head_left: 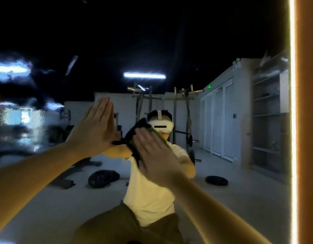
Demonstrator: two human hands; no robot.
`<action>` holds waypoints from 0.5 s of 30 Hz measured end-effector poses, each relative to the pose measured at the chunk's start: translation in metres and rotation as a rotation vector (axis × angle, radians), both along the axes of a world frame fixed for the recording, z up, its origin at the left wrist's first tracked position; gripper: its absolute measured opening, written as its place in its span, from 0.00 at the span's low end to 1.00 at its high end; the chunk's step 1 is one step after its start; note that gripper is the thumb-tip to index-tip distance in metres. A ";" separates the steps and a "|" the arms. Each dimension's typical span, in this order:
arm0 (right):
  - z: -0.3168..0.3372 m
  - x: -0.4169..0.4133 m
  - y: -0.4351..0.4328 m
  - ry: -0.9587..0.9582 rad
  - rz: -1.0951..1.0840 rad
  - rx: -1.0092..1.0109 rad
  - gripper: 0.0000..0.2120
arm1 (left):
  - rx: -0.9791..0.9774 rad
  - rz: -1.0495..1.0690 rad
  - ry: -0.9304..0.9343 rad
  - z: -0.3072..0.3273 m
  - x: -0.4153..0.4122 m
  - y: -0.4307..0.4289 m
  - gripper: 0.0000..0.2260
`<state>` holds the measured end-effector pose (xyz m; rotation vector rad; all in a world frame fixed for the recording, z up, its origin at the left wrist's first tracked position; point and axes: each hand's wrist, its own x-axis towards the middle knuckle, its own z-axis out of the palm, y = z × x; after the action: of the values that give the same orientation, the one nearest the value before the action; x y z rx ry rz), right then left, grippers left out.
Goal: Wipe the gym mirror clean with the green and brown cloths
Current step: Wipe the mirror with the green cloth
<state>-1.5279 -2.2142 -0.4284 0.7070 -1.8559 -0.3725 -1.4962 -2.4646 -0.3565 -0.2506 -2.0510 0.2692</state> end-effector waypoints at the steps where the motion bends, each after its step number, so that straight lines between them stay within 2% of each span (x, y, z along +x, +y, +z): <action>1: 0.003 0.000 0.026 -0.027 -0.020 -0.054 0.35 | 0.009 0.008 0.013 -0.001 0.000 0.002 0.49; 5: 0.021 0.001 0.113 0.018 -0.171 -0.473 0.36 | 0.112 -0.054 0.069 -0.006 -0.004 0.014 0.48; 9: 0.021 -0.006 0.071 0.001 -0.147 -0.749 0.37 | 0.181 -0.134 0.129 -0.026 0.001 0.008 0.41; 11: 0.009 -0.007 0.023 0.013 -0.119 -0.690 0.34 | 0.159 -0.161 0.139 -0.048 0.002 -0.005 0.37; 13: -0.004 -0.007 -0.030 0.049 -0.069 -0.494 0.33 | 0.133 -0.180 0.118 -0.068 0.006 -0.023 0.36; 15: -0.014 -0.004 -0.083 0.040 0.011 -0.388 0.34 | 0.121 -0.187 0.089 -0.079 0.013 -0.039 0.36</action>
<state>-1.5323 -2.2976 -0.4422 0.4403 -1.8143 -0.0143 -1.4830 -2.5037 -0.4359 -0.3467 -1.9330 0.0400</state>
